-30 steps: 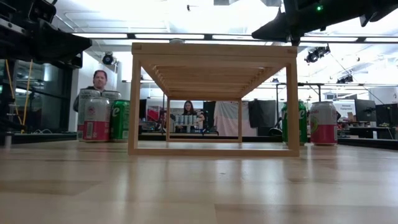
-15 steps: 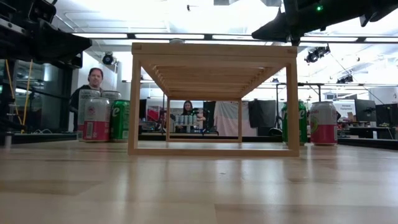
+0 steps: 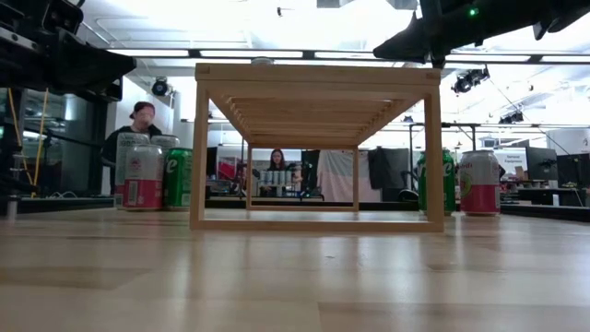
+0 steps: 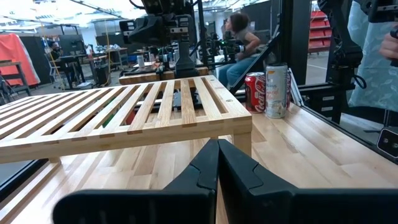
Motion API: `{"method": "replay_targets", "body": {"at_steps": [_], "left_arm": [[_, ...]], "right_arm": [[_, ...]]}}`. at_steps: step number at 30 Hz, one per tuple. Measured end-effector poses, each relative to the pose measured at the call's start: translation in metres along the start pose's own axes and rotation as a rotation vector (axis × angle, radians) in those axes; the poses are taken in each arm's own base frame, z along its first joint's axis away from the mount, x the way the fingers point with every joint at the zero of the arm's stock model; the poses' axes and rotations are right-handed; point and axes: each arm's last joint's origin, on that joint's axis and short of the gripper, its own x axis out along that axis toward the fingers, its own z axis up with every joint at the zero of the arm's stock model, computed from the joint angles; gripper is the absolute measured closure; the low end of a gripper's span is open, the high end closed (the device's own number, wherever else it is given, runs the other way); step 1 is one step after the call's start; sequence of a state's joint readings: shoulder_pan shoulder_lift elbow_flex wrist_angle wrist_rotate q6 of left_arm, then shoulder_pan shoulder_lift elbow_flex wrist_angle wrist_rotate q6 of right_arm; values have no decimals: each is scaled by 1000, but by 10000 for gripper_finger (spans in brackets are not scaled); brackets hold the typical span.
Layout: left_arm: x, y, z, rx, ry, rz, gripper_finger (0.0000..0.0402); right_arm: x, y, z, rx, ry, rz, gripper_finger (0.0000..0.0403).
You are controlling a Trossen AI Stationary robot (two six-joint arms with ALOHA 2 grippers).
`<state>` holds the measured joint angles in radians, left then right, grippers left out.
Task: Place canned beverage on shelf
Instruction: Put the top white yellow soda can on the shelf
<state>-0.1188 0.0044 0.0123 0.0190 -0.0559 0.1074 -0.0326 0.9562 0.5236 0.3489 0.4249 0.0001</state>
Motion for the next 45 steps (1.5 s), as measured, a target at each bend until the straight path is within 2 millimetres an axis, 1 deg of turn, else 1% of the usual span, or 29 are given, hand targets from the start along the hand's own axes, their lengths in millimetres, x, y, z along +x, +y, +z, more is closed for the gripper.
{"method": "replay_targets", "body": {"at_steps": [9, 41, 45], "left_arm": [[0, 0, 0, 0, 0, 0, 401], [0, 0, 0, 0, -2, 1, 402], [0, 0, 1, 27, -8, 10, 402]], "right_arm": [[0, 0, 0, 26, 0, 3, 403], [0, 0, 1, 1, -14, -1, 403], [0, 0, 2, -2, -14, -1, 403]]}}
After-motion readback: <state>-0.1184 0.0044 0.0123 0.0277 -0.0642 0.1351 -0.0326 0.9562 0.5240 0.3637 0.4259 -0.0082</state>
